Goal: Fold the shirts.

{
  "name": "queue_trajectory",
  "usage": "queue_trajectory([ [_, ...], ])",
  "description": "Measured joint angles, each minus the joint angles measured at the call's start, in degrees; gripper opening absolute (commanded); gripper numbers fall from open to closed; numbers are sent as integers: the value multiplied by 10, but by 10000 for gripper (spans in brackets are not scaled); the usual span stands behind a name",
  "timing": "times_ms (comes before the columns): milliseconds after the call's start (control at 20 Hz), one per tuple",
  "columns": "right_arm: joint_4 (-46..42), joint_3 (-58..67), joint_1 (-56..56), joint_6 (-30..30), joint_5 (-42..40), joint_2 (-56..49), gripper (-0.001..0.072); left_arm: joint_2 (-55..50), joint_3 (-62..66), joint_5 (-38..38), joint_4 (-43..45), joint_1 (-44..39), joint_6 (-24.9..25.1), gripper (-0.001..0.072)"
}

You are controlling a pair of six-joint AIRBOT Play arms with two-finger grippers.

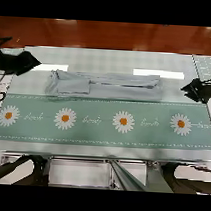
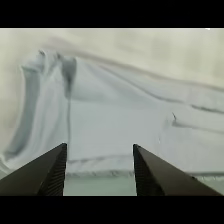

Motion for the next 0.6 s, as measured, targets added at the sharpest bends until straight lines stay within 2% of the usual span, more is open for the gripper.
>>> queue_trajectory([
  [250, 116, -5, 1, -76, 4, -75, 418, 53, -85, 39, -12, -53, 0, 507],
  [450, 131, 31, 37, -87, 30, -123, 419, 63, -101, 62, -28, -68, -2, 508],
  [600, 126, 68, 77, -73, 41, -156, 418, 64, -104, 66, -38, -72, -2, 508],
])
